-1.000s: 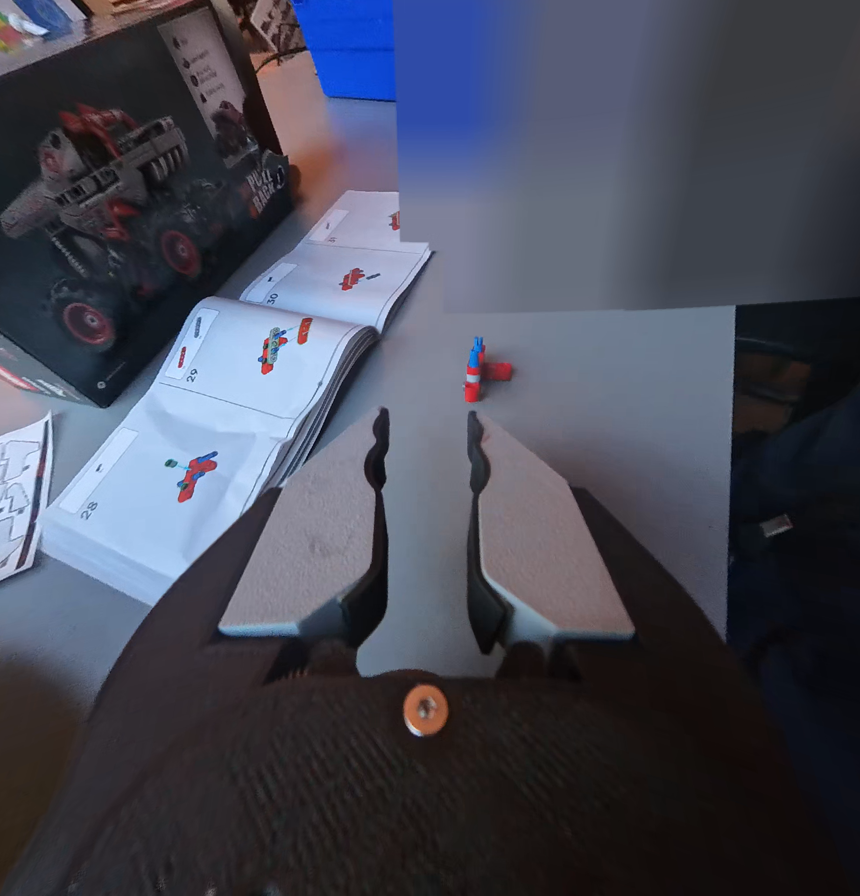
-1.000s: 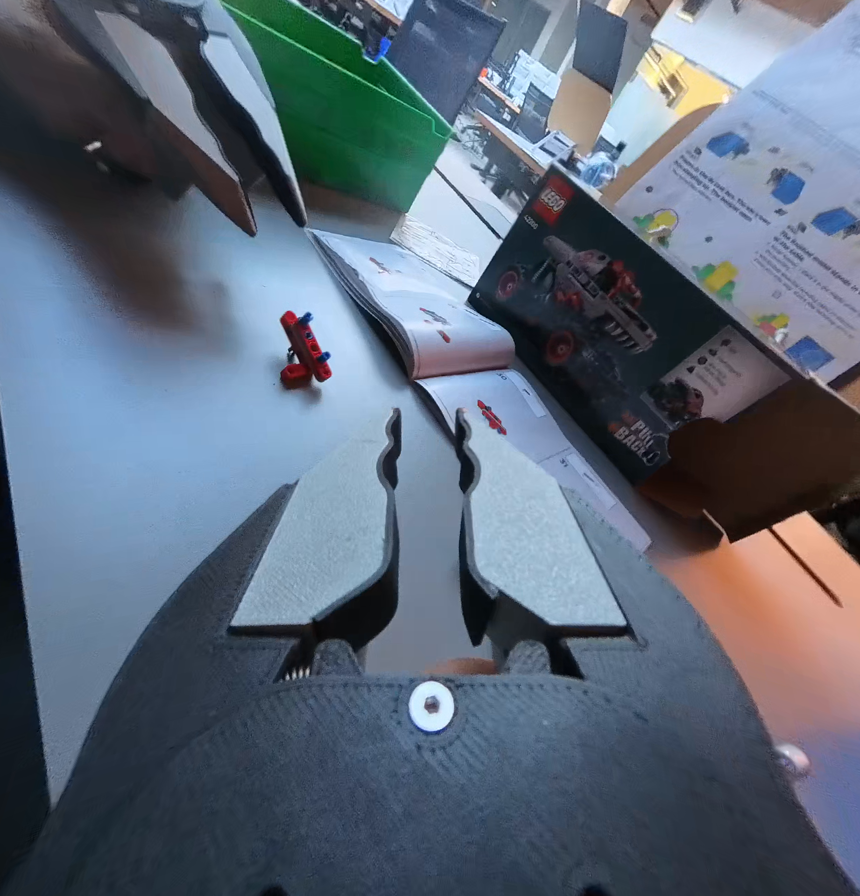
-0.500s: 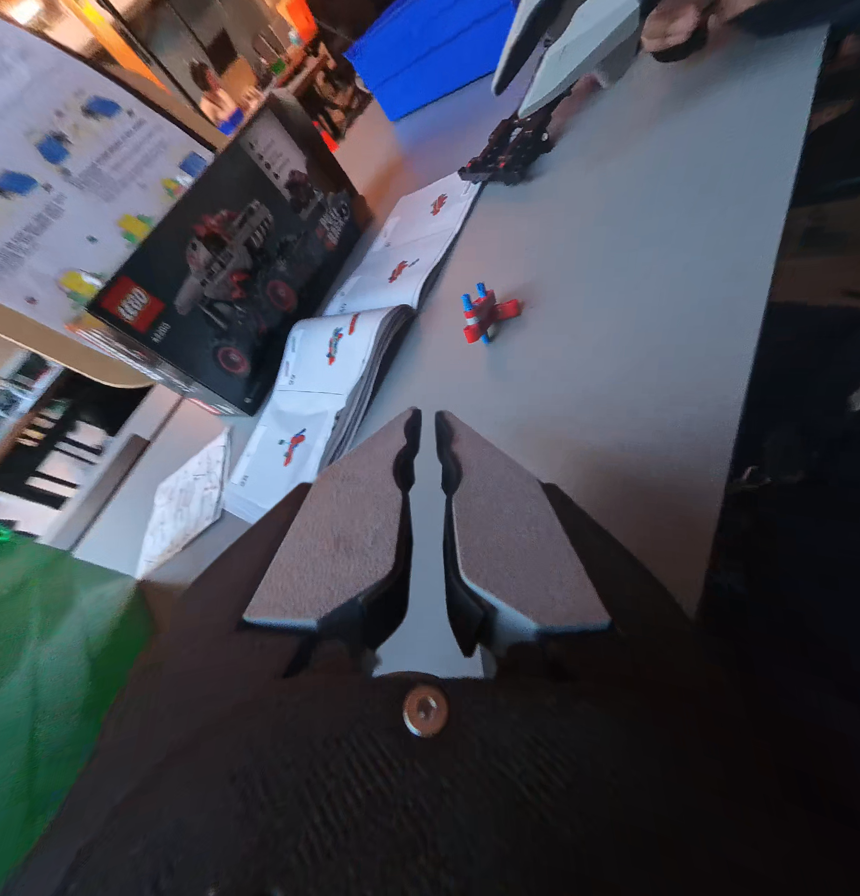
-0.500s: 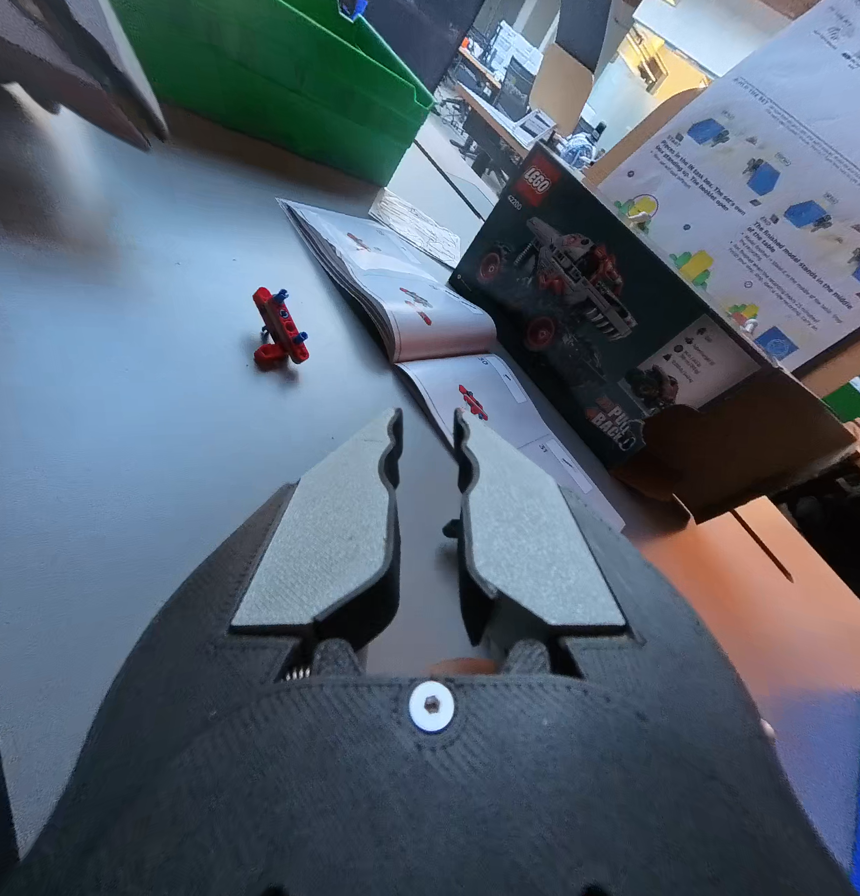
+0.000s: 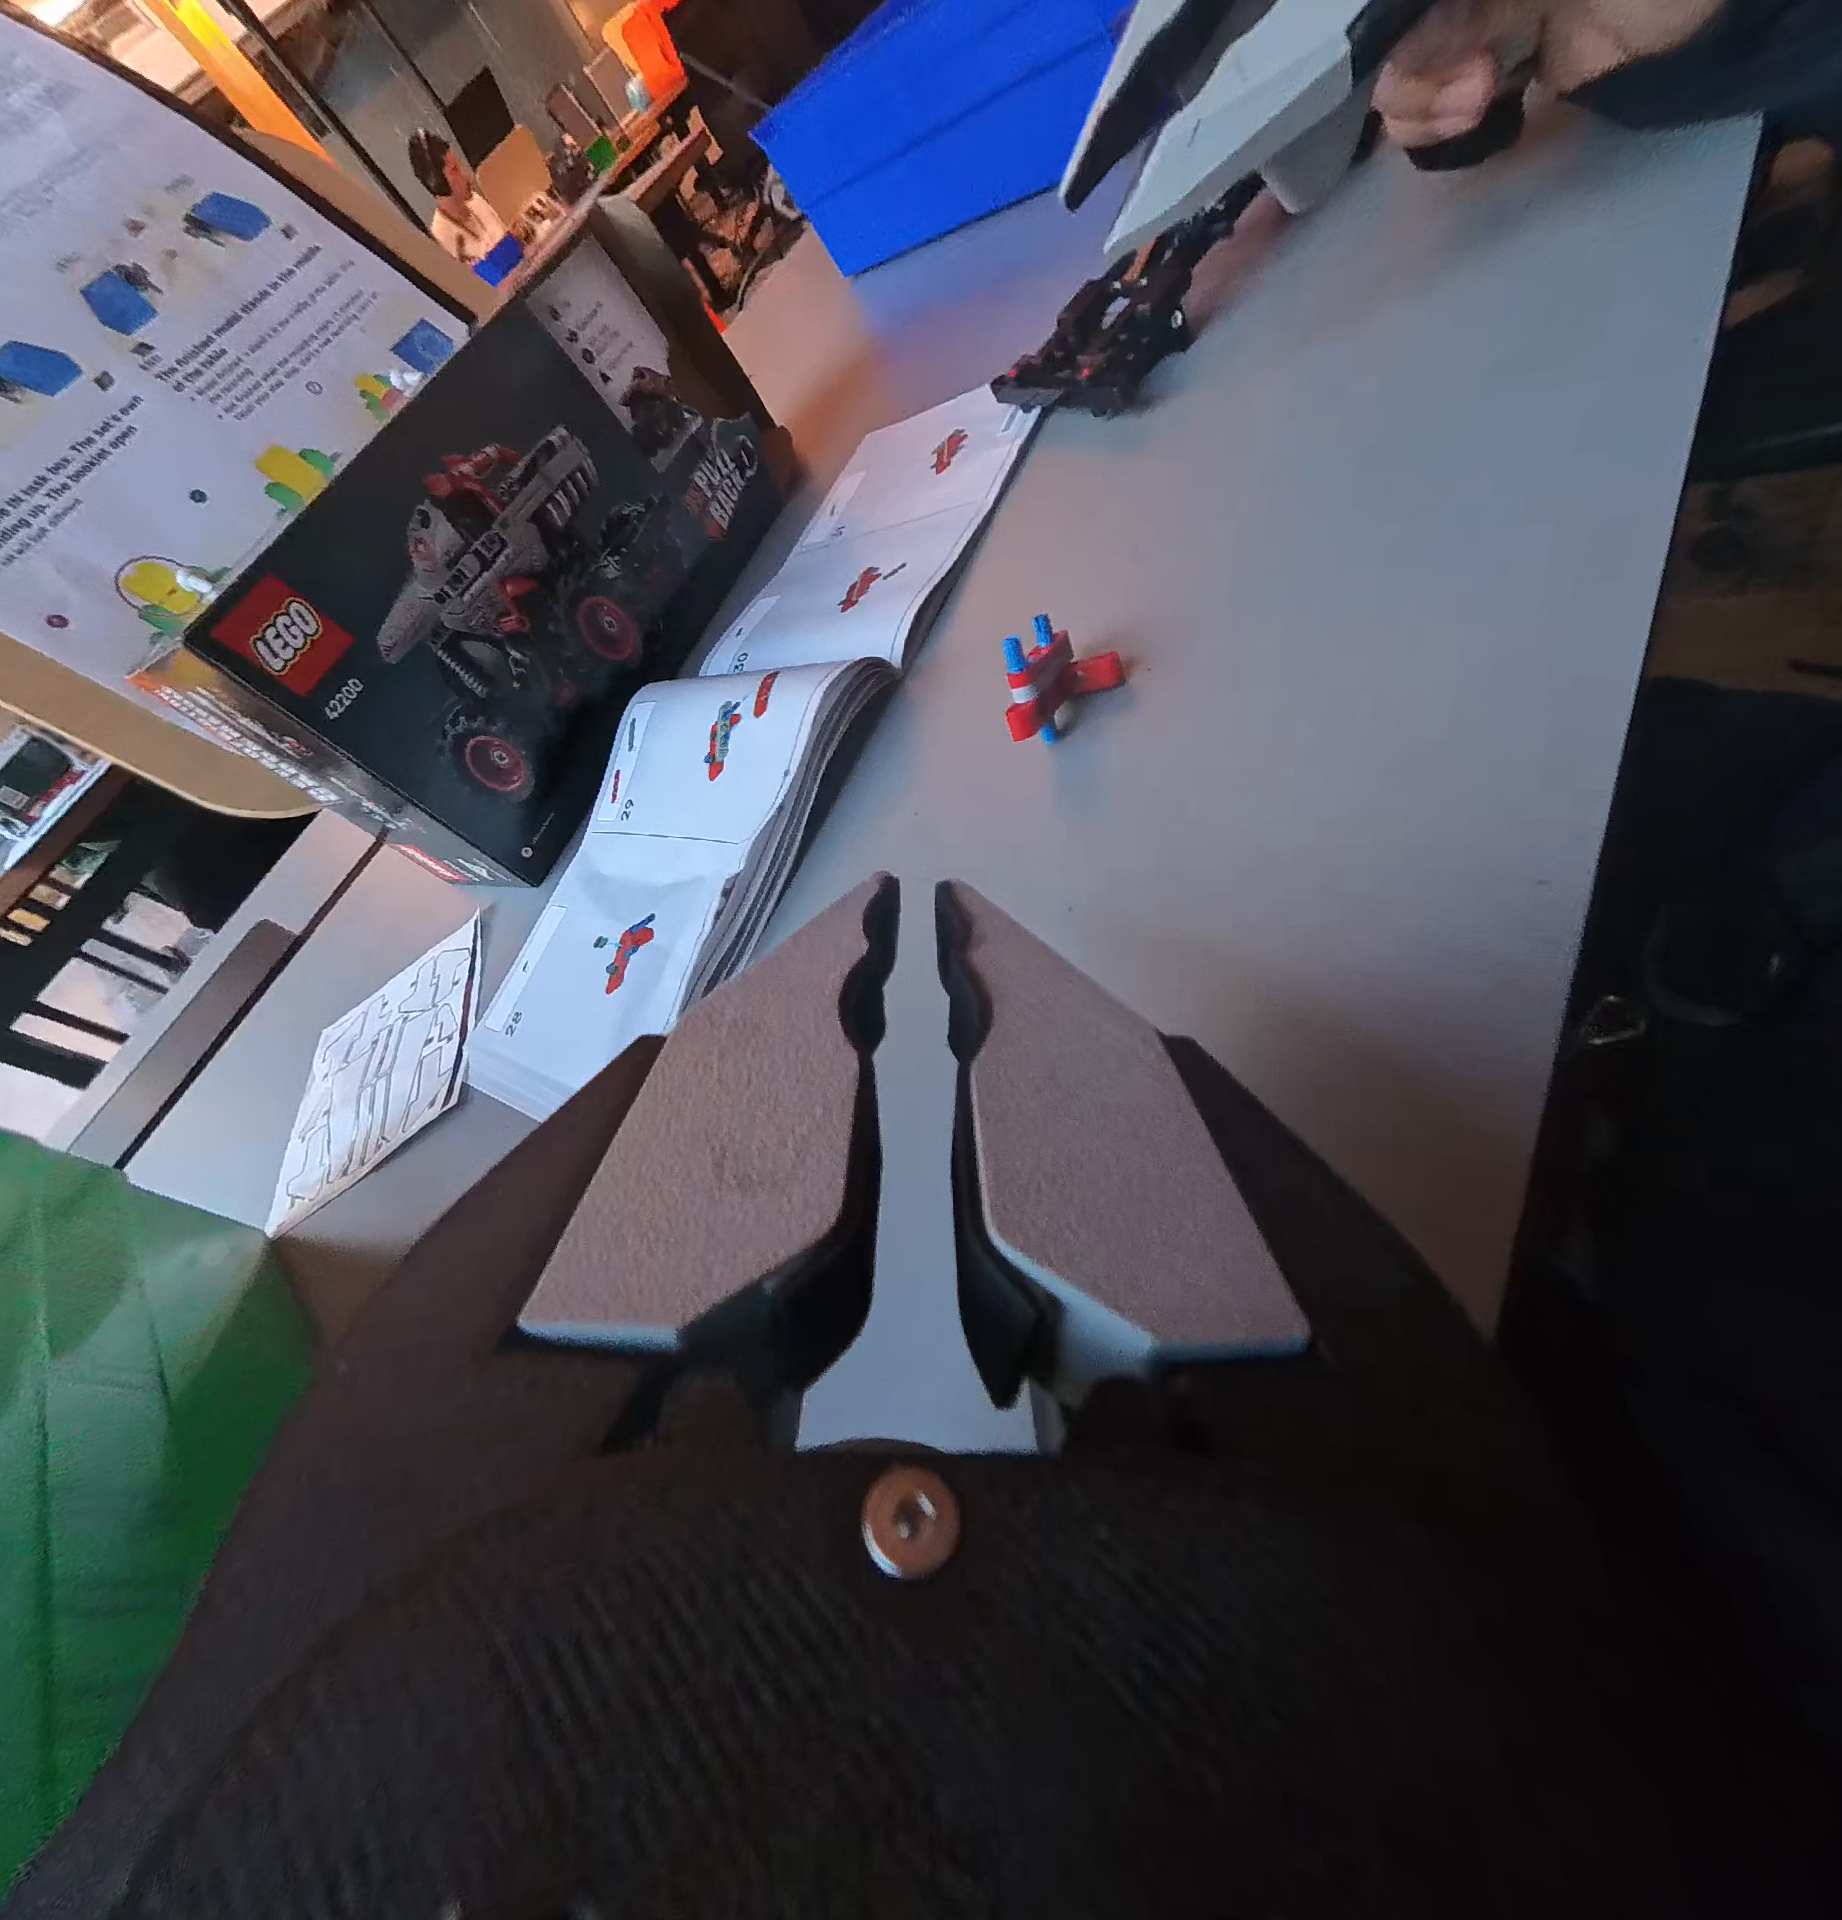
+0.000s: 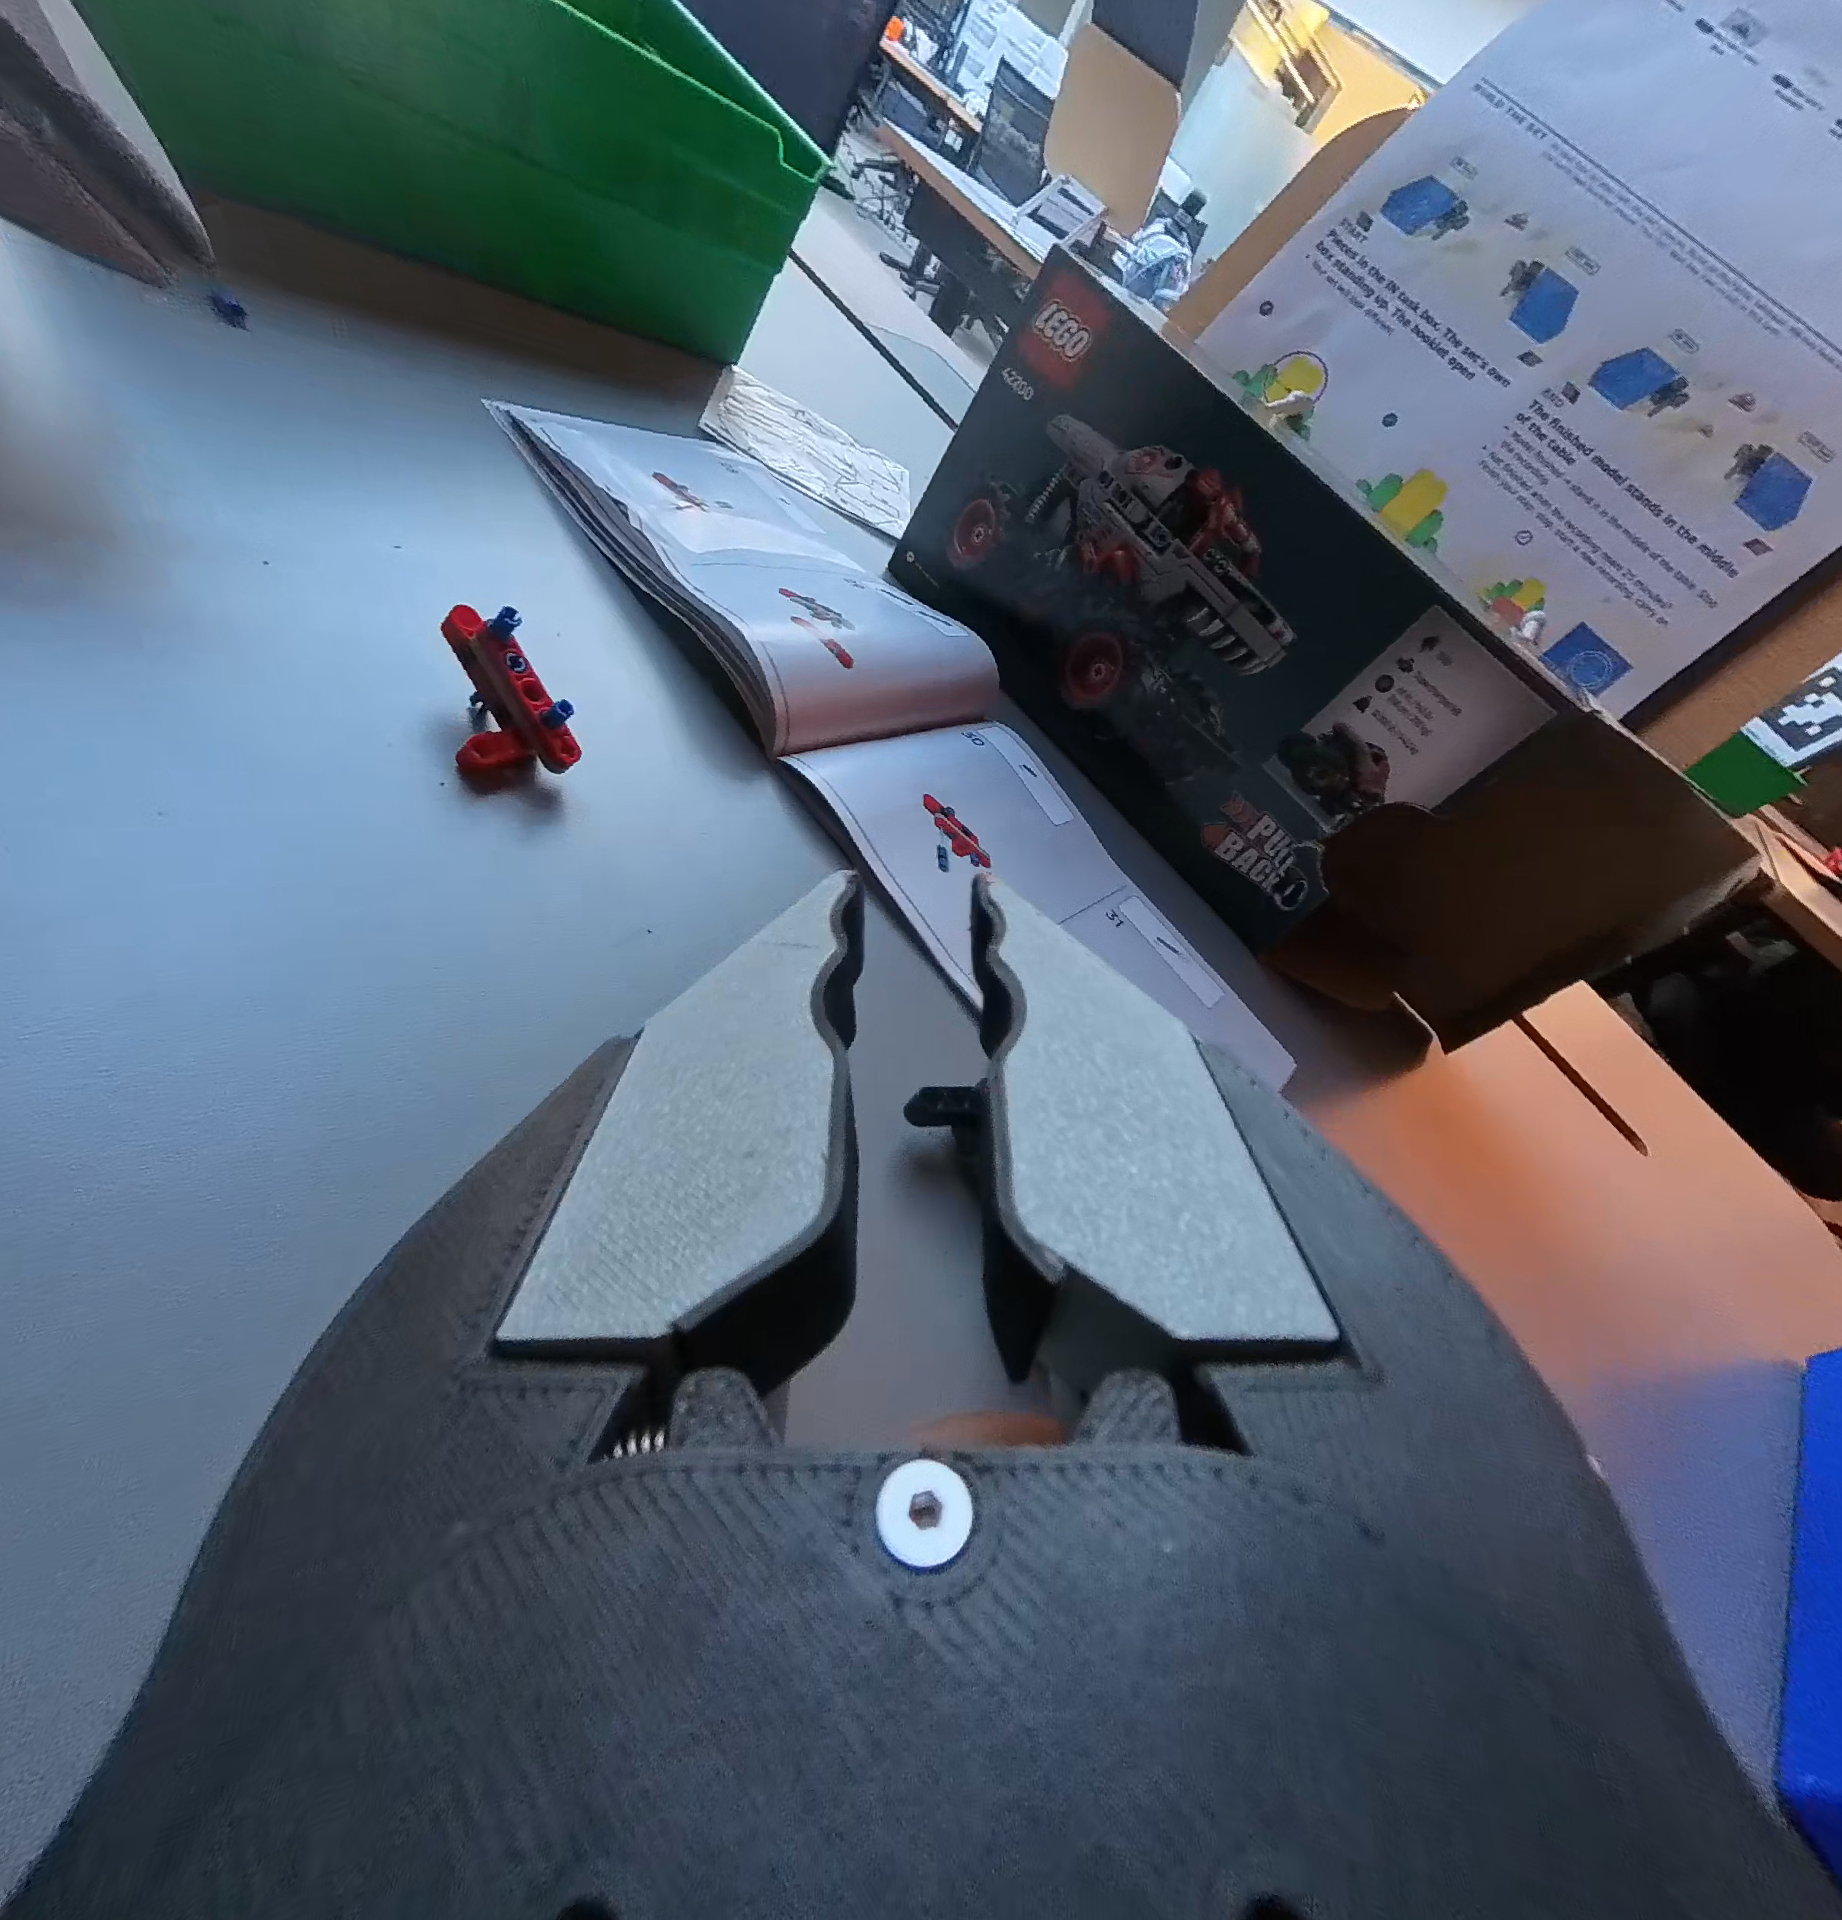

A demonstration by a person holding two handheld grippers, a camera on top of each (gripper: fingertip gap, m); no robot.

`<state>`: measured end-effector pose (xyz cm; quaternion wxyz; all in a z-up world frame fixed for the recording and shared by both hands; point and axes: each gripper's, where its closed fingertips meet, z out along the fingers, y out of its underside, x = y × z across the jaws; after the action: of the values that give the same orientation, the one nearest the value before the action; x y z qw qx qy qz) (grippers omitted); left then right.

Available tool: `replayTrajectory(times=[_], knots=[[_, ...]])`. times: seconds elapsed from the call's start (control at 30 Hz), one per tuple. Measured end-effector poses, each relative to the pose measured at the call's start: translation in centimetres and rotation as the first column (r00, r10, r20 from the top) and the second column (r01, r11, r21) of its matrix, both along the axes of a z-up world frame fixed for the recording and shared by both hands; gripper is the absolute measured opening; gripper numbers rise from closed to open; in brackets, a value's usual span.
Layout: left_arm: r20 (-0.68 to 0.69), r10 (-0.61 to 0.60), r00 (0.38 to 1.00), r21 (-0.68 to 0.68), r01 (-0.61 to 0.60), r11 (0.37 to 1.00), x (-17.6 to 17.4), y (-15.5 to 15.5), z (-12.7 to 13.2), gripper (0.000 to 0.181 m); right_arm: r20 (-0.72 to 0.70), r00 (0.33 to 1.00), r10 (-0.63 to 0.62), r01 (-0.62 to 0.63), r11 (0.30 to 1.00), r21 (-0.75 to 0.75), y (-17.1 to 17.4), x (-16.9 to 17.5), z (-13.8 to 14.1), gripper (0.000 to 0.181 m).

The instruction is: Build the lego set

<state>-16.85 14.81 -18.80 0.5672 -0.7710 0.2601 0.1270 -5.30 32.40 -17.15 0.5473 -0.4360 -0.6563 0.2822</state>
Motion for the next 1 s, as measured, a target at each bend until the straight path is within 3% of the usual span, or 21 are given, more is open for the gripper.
replayTrajectory(times=[0.47, 1.0], knots=[[0.197, -0.062, 0.978, 0.056, 0.052, 0.997, -0.4, -0.4, 1.8, 0.006, -0.012, 1.000, -0.014, 0.013, 0.998, -0.066, 1.3, -0.3, 0.3, 0.014], [0.148, -0.073, 0.986, 0.075, 0.063, 0.995, 0.1, -0.7, 1.8, 0.008, 0.048, 0.998, -0.047, 0.045, 0.999, 0.030, 1.2, -0.5, -0.9, 0.014]])
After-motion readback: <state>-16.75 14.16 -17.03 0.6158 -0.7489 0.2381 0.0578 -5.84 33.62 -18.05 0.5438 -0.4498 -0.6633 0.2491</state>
